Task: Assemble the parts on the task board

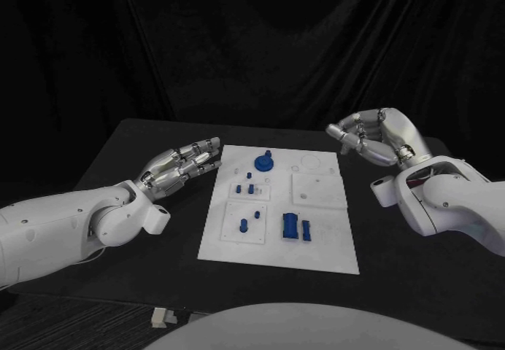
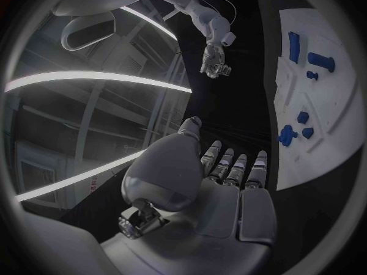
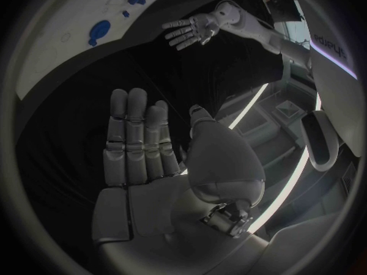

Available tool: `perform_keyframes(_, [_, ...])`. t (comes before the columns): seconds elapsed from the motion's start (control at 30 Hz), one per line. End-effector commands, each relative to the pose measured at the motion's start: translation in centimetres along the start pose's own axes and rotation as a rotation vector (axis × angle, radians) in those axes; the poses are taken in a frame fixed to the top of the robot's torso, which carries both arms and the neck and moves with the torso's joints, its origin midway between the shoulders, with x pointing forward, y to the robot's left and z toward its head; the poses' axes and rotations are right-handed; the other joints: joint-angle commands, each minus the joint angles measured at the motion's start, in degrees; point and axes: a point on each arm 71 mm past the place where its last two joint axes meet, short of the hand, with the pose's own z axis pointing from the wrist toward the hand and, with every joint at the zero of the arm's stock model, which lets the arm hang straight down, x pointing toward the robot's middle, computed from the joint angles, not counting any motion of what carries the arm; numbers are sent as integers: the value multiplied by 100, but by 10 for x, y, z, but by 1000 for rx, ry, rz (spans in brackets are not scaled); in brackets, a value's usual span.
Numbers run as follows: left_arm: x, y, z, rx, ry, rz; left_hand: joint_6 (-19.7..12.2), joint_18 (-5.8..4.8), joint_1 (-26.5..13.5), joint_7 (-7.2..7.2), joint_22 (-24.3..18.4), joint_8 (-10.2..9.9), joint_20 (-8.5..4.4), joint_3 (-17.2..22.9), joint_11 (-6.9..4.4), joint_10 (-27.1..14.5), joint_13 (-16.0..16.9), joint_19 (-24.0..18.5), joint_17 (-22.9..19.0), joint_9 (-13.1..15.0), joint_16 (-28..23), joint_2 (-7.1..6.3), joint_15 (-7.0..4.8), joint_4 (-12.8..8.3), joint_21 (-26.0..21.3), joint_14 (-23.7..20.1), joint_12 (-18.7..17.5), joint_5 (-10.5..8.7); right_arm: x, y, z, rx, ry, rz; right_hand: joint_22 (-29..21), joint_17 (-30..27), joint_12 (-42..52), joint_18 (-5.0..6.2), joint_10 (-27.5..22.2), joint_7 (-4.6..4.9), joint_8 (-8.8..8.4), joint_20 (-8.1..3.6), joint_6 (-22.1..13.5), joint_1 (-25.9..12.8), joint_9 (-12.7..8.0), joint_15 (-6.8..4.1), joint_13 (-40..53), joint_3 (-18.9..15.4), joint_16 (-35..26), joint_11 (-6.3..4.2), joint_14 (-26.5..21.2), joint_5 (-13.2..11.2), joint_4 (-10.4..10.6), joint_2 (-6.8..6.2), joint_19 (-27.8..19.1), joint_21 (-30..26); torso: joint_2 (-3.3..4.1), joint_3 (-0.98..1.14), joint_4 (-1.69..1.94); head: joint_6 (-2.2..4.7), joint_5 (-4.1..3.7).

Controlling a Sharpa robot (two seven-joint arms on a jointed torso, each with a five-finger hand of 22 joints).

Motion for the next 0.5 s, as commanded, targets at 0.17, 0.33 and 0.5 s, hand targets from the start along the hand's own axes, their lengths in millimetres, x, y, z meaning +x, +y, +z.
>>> perform_keyframes(0.17, [0,-14,6,195,-43,43,117,110,-322,-30,-157,53,-289,-338,-195,-26,53,-60,3,69,-54,-69,-247,685,-25,-96,57,-857,1,-30,-11,107,-88,322,-3872,-2555,-3097,-387,-3300,-167,-1293,426,-1550,-334,-1168,159,-2695,-560,-2871,-113,-4341,-537,111,-309,-4357,-1860,-180,118,-129,-1,109])
perform_keyframes(0.33, [-1,-15,6,214,-62,64,118,109,-451,-73,-167,44,-389,-437,-337,-53,46,-70,-6,66,-96,-94,-331,680,-27,-108,4,-1026,12,-40,-17,128,-45,386,-5944,-3272,-3480,-454,-4893,-1028,-1606,216,-2395,-553,-1628,-85,-3576,-433,-2840,-741,-6095,-775,118,-571,-5906,-1988,-162,137,-150,-1,153])
perform_keyframes(0.5, [-1,-15,7,219,-63,67,117,105,-340,-79,-168,35,-378,-400,-368,-64,45,-70,-6,65,-93,-80,-329,671,-24,-108,-8,-819,19,-44,-18,131,-18,413,-5987,-3313,-3302,-225,-5034,-1035,-1622,161,-2423,-465,-1741,-106,-3656,-440,-2820,-644,-6156,-771,117,-590,-5913,-1993,-130,122,-134,-1,112])
